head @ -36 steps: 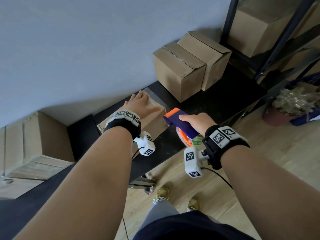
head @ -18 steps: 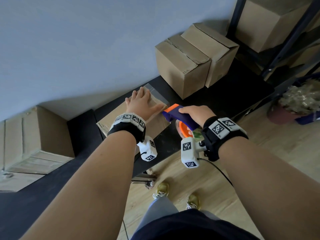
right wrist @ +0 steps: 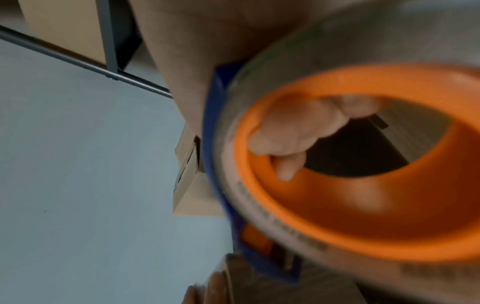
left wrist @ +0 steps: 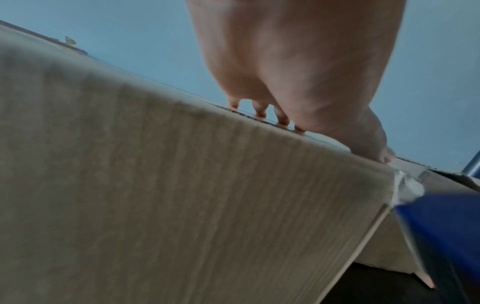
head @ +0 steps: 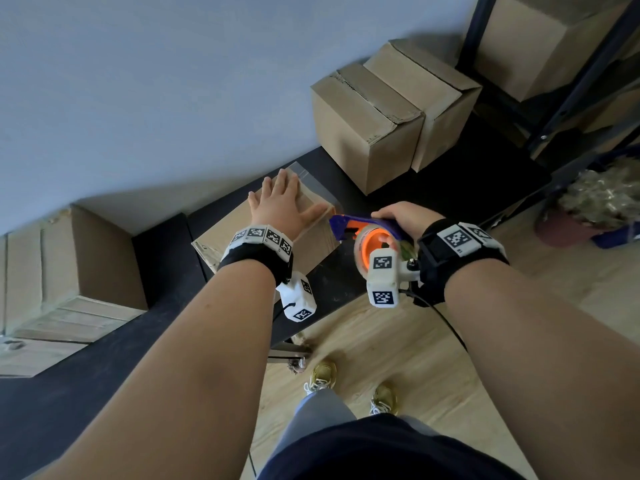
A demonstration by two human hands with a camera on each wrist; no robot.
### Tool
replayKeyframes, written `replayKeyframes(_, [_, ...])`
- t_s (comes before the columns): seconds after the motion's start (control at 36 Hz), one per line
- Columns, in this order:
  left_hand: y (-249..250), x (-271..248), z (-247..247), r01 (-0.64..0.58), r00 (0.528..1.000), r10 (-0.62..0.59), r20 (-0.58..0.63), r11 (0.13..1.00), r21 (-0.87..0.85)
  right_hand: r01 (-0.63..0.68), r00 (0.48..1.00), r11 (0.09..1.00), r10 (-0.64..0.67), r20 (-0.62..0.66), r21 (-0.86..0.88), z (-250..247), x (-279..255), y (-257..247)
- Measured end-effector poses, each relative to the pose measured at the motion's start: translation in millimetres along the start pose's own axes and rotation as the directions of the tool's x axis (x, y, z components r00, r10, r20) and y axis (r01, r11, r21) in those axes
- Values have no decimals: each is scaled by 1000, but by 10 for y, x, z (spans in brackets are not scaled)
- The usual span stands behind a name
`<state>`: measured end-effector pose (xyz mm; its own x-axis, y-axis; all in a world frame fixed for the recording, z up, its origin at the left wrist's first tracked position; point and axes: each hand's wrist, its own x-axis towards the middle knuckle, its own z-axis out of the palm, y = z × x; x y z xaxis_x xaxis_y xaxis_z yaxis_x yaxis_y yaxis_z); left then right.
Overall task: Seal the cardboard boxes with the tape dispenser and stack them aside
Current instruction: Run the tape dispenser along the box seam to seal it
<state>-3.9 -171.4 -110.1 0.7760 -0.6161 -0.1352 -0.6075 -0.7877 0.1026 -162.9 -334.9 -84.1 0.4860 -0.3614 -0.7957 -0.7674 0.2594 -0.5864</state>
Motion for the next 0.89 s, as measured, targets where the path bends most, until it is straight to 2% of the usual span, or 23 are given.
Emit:
replayKeyframes(0.14, [23,-6,25,31,999,-30,-22,998,48,-12,987,989,-12,-162,-147,-79,176,179])
replayKeyframes(0.25, [43,-31,56,69,994,-65,-91,997,47,24,970,999,-31,-243,-35,-70,261,286])
replayKeyframes(0.33, [69,-79,85,106,983,-105,-150,994,4,76,956,994,-95,-277,-78,56,288,209])
replayKeyframes(0.5, [94,-141,167,158,971,-163,-173,987,-43,52,961,925,-150,-234,-376,353,356,58])
replayKeyframes(0.61, [93,-137,182,161,969,-167,-181,986,-47,244,926,832,-352,-134,-498,477,448,155])
replayKeyframes(0.72, [97,-135,175,166,968,-173,-181,985,-50,291,894,757,-434,-116,-585,567,564,220])
replayKeyframes(0.78, [92,-135,170,164,969,-171,-177,985,-53,275,893,735,-434,-118,-619,590,611,237])
replayKeyframes(0.89, [81,-125,158,149,975,-158,-158,987,-66,137,941,735,-307,-145,-664,623,675,227])
